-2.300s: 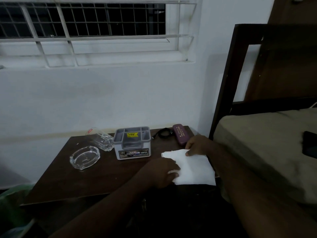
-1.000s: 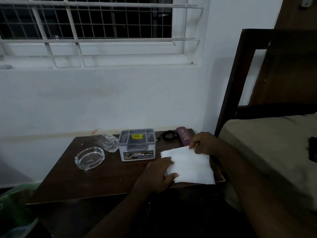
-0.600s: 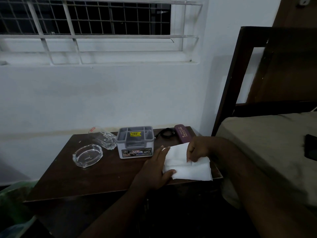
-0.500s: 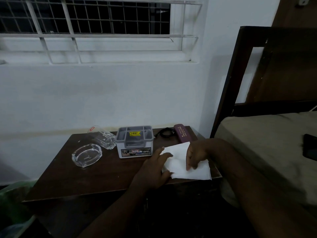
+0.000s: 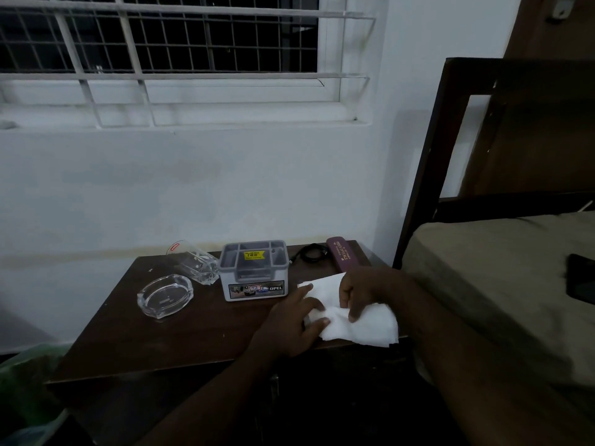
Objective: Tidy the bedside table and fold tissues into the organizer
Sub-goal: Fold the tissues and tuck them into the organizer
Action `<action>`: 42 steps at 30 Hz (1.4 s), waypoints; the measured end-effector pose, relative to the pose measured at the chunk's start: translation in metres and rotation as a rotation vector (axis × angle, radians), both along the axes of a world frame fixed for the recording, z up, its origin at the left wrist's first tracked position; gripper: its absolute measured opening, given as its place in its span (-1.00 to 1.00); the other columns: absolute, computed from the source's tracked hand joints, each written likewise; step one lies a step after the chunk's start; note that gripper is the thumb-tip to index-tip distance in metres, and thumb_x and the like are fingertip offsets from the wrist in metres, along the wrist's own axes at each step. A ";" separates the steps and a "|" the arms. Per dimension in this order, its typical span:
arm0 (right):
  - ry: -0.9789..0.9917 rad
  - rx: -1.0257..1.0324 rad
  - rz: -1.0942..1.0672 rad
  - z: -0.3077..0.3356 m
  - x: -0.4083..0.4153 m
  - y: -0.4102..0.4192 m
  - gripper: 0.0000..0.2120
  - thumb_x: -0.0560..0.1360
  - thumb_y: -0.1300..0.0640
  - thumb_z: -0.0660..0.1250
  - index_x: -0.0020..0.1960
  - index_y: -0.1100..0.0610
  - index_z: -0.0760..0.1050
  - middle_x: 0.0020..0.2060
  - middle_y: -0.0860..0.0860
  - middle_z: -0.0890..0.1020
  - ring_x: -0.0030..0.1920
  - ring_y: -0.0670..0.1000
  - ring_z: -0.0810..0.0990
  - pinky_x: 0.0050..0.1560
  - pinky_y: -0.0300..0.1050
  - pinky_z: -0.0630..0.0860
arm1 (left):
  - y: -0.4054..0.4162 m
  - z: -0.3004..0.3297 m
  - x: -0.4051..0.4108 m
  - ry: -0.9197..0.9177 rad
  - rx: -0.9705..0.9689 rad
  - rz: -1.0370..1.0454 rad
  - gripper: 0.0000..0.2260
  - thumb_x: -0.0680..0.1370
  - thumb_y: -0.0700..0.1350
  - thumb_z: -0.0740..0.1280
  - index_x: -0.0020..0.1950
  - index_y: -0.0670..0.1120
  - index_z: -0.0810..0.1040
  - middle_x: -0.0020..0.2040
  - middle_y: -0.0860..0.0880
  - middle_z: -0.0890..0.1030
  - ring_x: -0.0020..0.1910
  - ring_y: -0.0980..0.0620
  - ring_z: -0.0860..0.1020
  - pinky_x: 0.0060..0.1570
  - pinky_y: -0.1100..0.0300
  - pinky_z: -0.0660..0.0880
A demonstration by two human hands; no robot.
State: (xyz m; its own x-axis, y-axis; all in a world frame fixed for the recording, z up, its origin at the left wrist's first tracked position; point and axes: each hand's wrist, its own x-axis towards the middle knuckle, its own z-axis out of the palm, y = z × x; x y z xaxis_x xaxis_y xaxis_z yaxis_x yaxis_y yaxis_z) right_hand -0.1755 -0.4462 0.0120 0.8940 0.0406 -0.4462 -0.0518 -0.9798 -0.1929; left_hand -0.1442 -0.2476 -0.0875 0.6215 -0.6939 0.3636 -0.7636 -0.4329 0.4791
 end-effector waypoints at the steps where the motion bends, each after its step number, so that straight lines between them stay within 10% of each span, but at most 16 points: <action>1: 0.012 0.034 -0.021 0.001 0.001 -0.001 -0.65 0.36 0.17 0.53 0.13 0.16 0.62 0.07 0.03 0.63 0.02 -0.03 0.53 -0.12 -0.28 0.43 | 0.000 0.000 0.000 -0.010 -0.011 -0.011 -0.62 0.51 0.18 0.31 0.26 0.04 0.50 0.50 0.02 0.33 0.49 0.11 0.24 0.39 0.21 0.24; 5: -0.028 0.163 -0.020 0.015 0.001 -0.004 -0.81 0.36 0.12 0.53 -0.04 0.02 0.64 -0.15 -0.16 0.59 -0.10 -0.16 0.53 -0.16 -0.31 0.43 | -0.003 0.009 -0.003 0.210 -0.180 0.012 -0.40 0.40 0.29 0.39 0.37 0.13 0.37 0.39 0.21 0.39 0.37 0.28 0.34 0.30 0.30 0.32; 10: -0.310 0.435 -0.027 0.030 0.003 -0.003 -0.80 0.35 0.11 0.54 -0.09 -0.08 0.58 -0.17 -0.18 0.61 -0.14 -0.18 0.57 -0.17 -0.33 0.49 | -0.008 0.056 0.010 0.317 -0.390 0.073 -0.85 0.43 0.03 0.48 -0.03 0.11 0.61 -0.09 0.14 0.64 -0.12 0.22 0.59 -0.23 0.46 0.45; 14: -0.687 0.583 -0.089 0.033 0.005 0.022 -0.31 0.22 -0.21 0.57 0.27 -0.16 0.39 0.19 -0.14 0.51 0.19 -0.11 0.50 0.23 -0.06 0.49 | 0.004 0.117 0.036 0.269 -0.436 0.288 -0.86 0.41 -0.10 0.50 -0.08 -0.01 0.60 -0.12 0.13 0.58 -0.15 0.16 0.55 -0.31 0.44 0.44; 19: -0.937 0.220 0.037 0.025 0.015 0.072 0.12 0.17 -0.42 0.45 0.53 -0.16 -0.07 0.48 -0.06 0.26 0.42 0.03 0.28 0.32 0.07 0.31 | 0.018 0.174 0.052 0.508 -0.402 0.342 -0.77 0.40 -0.20 0.50 0.00 -0.17 0.57 -0.10 -0.11 0.58 -0.42 0.09 0.62 -0.60 0.34 0.46; 24: -1.158 0.444 -0.163 0.020 0.045 0.095 -0.40 0.47 0.25 0.32 0.47 0.08 0.23 0.18 0.10 0.57 0.15 0.10 0.56 0.09 0.02 0.53 | 0.024 0.193 0.053 0.614 -0.451 0.298 -0.75 0.49 -0.08 0.44 -0.15 -0.28 0.58 -0.26 -0.26 0.68 -0.38 -0.13 0.69 -0.41 0.08 0.64; 29: -1.134 0.691 -0.444 0.012 0.067 0.086 -0.52 0.44 0.27 0.42 0.33 0.15 0.40 -0.06 0.05 0.66 -0.09 -0.02 0.61 -0.27 -0.37 0.40 | 0.030 0.174 0.062 0.601 -0.483 0.397 -0.61 0.56 0.21 0.21 -0.05 -0.13 0.50 -0.11 -0.16 0.68 -0.31 -0.15 0.70 -0.36 0.12 0.61; 37: -1.069 0.732 -0.539 -0.005 0.089 0.090 -0.54 0.40 0.33 0.38 0.29 0.21 0.42 -0.15 0.09 0.67 -0.08 0.05 0.64 -0.26 -0.34 0.41 | 0.040 0.123 0.068 0.186 0.071 0.349 -0.68 0.51 -0.14 0.15 0.12 -0.08 0.63 0.21 -0.07 0.62 0.20 -0.07 0.54 0.20 0.09 0.44; 42: -0.991 0.687 -0.451 -0.008 0.090 0.098 -0.62 0.40 0.15 0.43 0.18 0.16 0.46 -0.12 0.07 0.65 -0.11 0.04 0.62 -0.17 -0.13 0.51 | 0.036 0.113 0.074 0.213 0.042 0.279 -0.64 0.51 -0.19 0.17 0.28 -0.07 0.52 0.24 -0.16 0.58 0.20 -0.18 0.54 0.18 -0.02 0.48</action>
